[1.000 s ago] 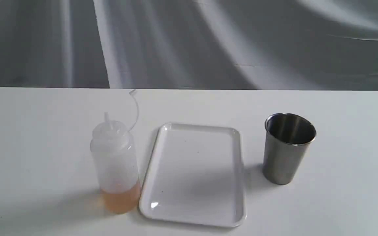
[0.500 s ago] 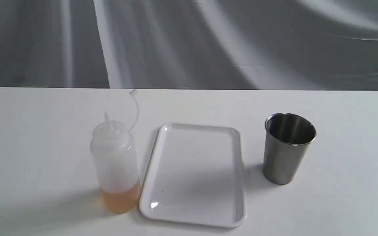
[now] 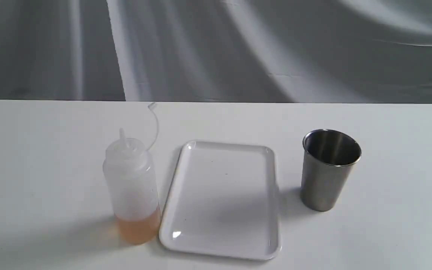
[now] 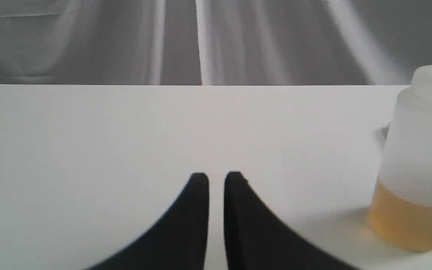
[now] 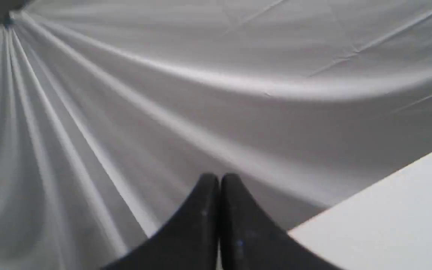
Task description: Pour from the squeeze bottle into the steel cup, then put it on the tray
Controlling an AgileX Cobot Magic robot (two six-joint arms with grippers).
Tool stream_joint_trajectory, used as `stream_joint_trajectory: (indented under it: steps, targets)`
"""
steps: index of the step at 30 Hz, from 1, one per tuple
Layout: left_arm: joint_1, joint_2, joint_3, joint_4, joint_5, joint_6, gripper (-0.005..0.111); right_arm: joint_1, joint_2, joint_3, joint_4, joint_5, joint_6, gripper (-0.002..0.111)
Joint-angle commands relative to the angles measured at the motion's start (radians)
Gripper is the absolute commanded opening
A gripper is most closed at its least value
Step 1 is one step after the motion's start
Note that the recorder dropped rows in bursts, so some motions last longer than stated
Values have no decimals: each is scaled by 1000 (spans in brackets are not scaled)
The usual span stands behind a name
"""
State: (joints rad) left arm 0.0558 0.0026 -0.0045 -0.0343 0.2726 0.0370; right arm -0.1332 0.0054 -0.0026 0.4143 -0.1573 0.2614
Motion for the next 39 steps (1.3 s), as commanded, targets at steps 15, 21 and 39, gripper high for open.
stream_joint_trajectory:
  steps: [15,21,39]
  targets:
    - [-2,-3,4,0,-7,-3,8,111,-5,-346,-216,269,246,0]
    - [-2,-3,4,0,-7,-3,8,222,-5,-538,-142,350,52,0]
    - [-2,-3,4,0,-7,-5,8,235,406,-1075,778,748,-1132,0]
